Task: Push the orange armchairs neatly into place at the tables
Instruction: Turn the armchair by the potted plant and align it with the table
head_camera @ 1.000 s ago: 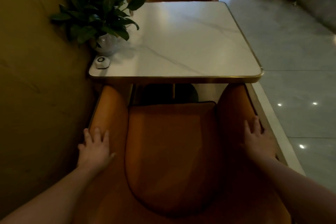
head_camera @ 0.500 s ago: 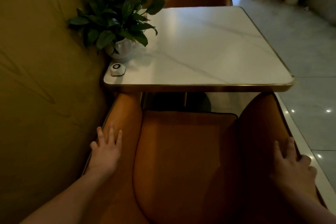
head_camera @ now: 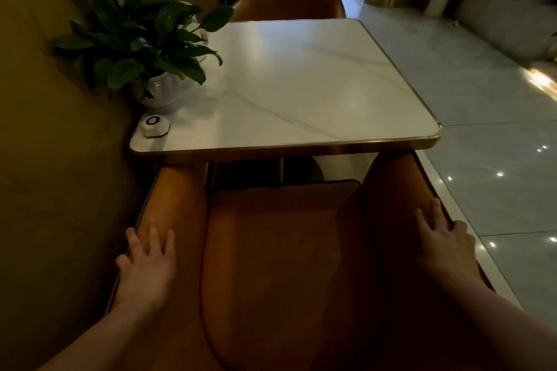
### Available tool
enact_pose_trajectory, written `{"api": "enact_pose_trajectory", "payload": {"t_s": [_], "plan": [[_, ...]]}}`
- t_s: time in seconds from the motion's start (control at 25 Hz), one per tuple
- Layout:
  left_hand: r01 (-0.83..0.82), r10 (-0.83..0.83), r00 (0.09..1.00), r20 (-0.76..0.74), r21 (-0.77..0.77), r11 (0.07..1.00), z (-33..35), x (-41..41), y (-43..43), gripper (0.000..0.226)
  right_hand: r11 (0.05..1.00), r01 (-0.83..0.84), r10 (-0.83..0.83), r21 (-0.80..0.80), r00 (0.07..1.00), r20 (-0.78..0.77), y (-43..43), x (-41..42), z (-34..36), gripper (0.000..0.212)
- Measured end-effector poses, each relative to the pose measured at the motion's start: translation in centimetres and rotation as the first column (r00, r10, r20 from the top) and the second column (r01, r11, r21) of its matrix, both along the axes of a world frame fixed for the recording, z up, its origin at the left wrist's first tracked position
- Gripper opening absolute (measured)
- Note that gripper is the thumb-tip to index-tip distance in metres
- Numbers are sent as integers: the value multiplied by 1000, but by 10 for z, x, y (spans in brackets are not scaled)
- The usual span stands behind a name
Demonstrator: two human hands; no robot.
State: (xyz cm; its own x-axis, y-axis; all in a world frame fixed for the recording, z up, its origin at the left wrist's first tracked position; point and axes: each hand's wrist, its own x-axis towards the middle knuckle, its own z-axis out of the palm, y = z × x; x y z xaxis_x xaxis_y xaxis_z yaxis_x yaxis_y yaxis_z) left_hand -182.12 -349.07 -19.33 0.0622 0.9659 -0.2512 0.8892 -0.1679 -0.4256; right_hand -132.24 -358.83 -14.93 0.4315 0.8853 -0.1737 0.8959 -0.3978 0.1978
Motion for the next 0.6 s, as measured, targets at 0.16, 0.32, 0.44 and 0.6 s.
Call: {"api": "enact_pose_trajectory", "payload": {"t_s": [0.16, 0.32, 0.44, 0.6], "plan": [[-13, 12, 999, 36, 18, 1000, -1, 3, 1, 81, 1000, 15, -15, 21, 1000, 4, 3, 5, -5, 96], [-12, 11, 1000, 9, 35, 999, -2, 4, 4, 82, 1000, 10, -10, 26, 1000, 9, 9, 4, -4, 98], [-11, 10, 999, 38, 32, 999, 0, 7, 5, 84, 999, 17, -17, 34, 1000, -11, 12, 6, -2, 98], [-22, 19, 997, 70, 36, 999, 0, 6, 3, 81, 1000, 5, -5, 31, 1000, -13, 11, 11, -5, 99]]}}
